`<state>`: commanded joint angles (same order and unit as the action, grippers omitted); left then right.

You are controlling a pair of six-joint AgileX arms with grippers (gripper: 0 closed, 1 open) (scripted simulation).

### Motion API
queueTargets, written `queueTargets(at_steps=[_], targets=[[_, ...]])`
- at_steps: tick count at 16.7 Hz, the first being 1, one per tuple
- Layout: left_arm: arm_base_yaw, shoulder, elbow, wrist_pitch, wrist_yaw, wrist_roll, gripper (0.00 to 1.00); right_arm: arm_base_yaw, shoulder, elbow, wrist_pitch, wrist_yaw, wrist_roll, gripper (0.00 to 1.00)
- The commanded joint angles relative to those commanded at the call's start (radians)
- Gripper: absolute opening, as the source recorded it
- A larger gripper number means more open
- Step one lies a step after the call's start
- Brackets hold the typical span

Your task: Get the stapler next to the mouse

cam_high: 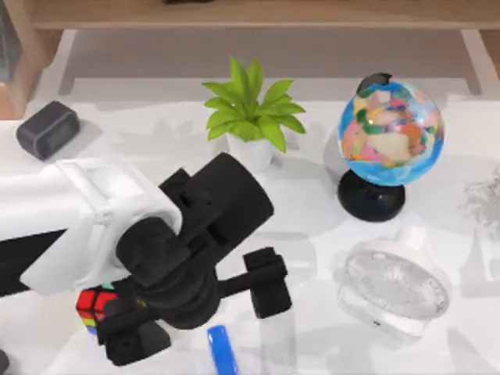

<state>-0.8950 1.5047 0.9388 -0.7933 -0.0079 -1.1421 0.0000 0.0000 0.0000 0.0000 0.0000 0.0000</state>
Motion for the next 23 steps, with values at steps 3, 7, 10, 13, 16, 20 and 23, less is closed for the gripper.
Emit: queueTargets(at_steps=[3,7,10,13,16,20,23], targets=[[-0.079,0.151,0.076,-0.078,-0.003,-0.107,1.00,0.000,0.000,0.000,0.000,0.000,0.000,1.00],[-0.110,0.207,0.104,-0.108,-0.004,-0.149,1.00,0.000,0.000,0.000,0.000,0.000,0.000,1.00],[-0.105,0.204,0.101,-0.106,-0.004,-0.147,1.00,0.000,0.000,0.000,0.000,0.000,0.000,1.00],[-0.107,0.227,0.078,-0.065,-0.004,-0.145,1.00,0.000,0.000,0.000,0.000,0.000,0.000,1.00],[-0.106,0.274,0.033,0.035,-0.004,-0.144,1.00,0.000,0.000,0.000,0.000,0.000,0.000,1.00],[-0.106,0.309,0.000,0.098,-0.004,-0.144,1.00,0.000,0.000,0.000,0.000,0.000,0.000,1.00],[-0.106,0.309,0.000,0.098,-0.004,-0.144,0.92,0.000,0.000,0.000,0.000,0.000,0.000,1.00]])
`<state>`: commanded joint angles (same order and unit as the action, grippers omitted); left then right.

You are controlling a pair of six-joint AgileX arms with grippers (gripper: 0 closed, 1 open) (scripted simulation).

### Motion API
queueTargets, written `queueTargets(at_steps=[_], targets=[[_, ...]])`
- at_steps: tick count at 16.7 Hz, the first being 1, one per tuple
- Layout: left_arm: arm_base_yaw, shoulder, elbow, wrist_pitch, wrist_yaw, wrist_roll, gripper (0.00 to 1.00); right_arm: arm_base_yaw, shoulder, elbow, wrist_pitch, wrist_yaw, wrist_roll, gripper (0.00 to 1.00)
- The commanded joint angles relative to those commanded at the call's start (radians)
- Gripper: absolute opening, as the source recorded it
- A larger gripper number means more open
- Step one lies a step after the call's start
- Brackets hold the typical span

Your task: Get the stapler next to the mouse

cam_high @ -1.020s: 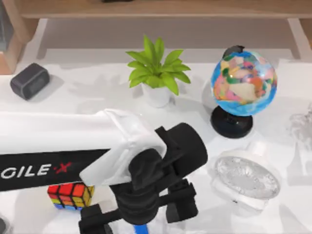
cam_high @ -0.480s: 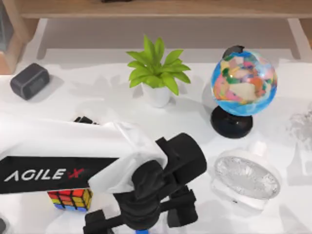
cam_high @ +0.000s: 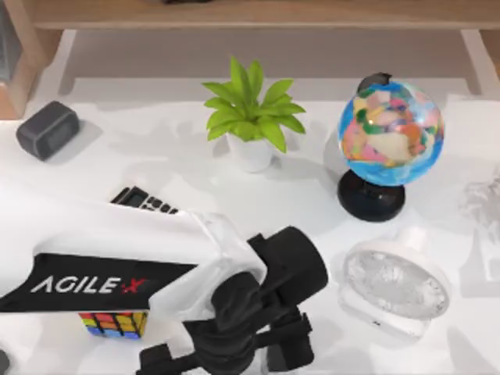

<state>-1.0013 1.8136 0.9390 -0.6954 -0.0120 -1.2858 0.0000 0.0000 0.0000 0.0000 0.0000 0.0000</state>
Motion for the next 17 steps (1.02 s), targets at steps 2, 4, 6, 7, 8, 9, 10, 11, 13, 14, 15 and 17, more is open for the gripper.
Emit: queueTargets(at_steps=[2,4,6,7,8,9,10,11,13,14,15,17], targets=[[0.000,0.000,0.000,0.000,0.000,0.000,0.77,0.000,0.000,0.000,0.000,0.000,0.000,1.00],[0.000,0.000,0.000,0.000,0.000,0.000,0.62,0.000,0.000,0.000,0.000,0.000,0.000,1.00],[0.000,0.000,0.000,0.000,0.000,0.000,0.47,0.000,0.000,0.000,0.000,0.000,0.000,1.00],[0.000,0.000,0.000,0.000,0.000,0.000,0.40,0.000,0.000,0.000,0.000,0.000,0.000,1.00],[0.000,0.000,0.000,0.000,0.000,0.000,0.32,0.000,0.000,0.000,0.000,0.000,0.000,1.00],[0.000,0.000,0.000,0.000,0.000,0.000,0.25,0.000,0.000,0.000,0.000,0.000,0.000,1.00],[0.000,0.000,0.000,0.000,0.000,0.000,0.17,0.000,0.000,0.000,0.000,0.000,0.000,1.00],[0.000,0.000,0.000,0.000,0.000,0.000,0.10,0.000,0.000,0.000,0.000,0.000,0.000,1.00],[0.000,0.000,0.000,0.000,0.000,0.000,0.00,0.000,0.000,0.000,0.000,0.000,0.000,1.00],[0.000,0.000,0.000,0.000,0.000,0.000,0.00,0.000,0.000,0.000,0.000,0.000,0.000,1.00],[0.000,0.000,0.000,0.000,0.000,0.000,0.00,0.000,0.000,0.000,0.000,0.000,0.000,1.00],[0.000,0.000,0.000,0.000,0.000,0.000,0.00,0.000,0.000,0.000,0.000,0.000,0.000,1.00]])
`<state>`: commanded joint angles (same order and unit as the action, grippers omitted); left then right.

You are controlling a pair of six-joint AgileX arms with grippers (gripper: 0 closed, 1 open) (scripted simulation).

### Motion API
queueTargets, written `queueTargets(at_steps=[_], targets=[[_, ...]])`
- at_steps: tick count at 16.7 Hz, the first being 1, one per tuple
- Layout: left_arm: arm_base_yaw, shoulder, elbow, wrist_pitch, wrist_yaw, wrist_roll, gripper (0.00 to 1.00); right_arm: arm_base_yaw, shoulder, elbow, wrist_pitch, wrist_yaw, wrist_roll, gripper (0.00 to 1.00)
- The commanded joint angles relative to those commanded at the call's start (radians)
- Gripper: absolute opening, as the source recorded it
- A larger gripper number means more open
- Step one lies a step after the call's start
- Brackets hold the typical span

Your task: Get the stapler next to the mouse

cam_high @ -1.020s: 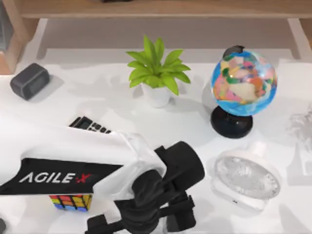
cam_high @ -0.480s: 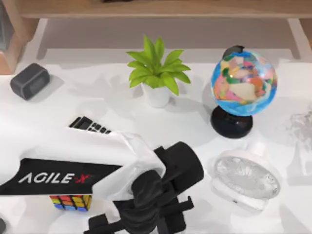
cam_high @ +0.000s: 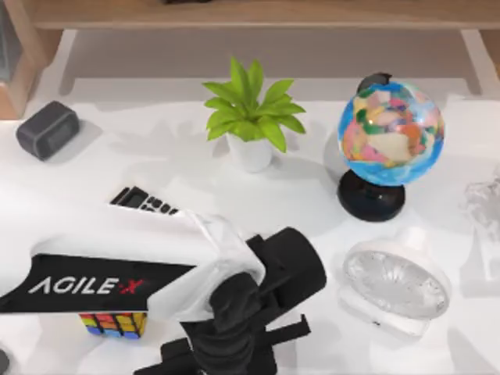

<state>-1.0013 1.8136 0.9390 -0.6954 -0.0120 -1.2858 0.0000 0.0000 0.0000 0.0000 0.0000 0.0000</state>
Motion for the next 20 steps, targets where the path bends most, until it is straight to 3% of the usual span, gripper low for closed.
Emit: queueTargets(at_steps=[16,20], targets=[[0.002,-0.080,0.063,-0.144,0.000,0.012,0.00,0.000,0.000,0.000,0.000,0.000,0.000,1.00],[0.075,-0.109,0.133,-0.162,0.019,0.115,0.00,0.000,0.000,0.000,0.000,0.000,0.000,1.00]])
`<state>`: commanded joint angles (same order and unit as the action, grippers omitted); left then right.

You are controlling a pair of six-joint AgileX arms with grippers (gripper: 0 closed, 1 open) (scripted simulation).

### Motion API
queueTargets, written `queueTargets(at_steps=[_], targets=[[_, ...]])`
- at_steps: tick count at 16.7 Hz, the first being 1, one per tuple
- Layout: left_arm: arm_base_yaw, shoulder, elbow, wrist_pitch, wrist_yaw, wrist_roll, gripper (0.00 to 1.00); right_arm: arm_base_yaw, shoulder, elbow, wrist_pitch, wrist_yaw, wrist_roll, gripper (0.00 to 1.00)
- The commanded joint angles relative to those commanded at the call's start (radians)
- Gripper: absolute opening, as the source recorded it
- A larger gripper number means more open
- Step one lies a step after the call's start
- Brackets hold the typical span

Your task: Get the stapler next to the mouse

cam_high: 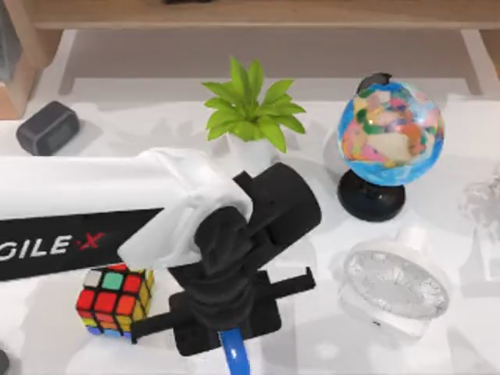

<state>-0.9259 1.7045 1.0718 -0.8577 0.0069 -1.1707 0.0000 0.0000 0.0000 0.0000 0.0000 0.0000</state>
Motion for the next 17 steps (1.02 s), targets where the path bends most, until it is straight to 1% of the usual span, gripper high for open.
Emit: queueTargets(at_steps=[4,9,13,17], targets=[[0.171,-0.035,0.124,-0.037,0.029,0.236,0.00,0.000,0.000,0.000,0.000,0.000,0.000,1.00],[0.470,-0.034,0.243,-0.083,0.048,0.626,0.00,0.000,0.000,0.000,0.000,0.000,0.000,1.00],[0.721,0.030,0.264,-0.110,0.036,0.941,0.00,0.000,0.000,0.000,0.000,0.000,0.000,1.00],[0.922,0.110,0.231,-0.121,0.010,1.189,0.00,0.000,0.000,0.000,0.000,0.000,0.000,1.00]])
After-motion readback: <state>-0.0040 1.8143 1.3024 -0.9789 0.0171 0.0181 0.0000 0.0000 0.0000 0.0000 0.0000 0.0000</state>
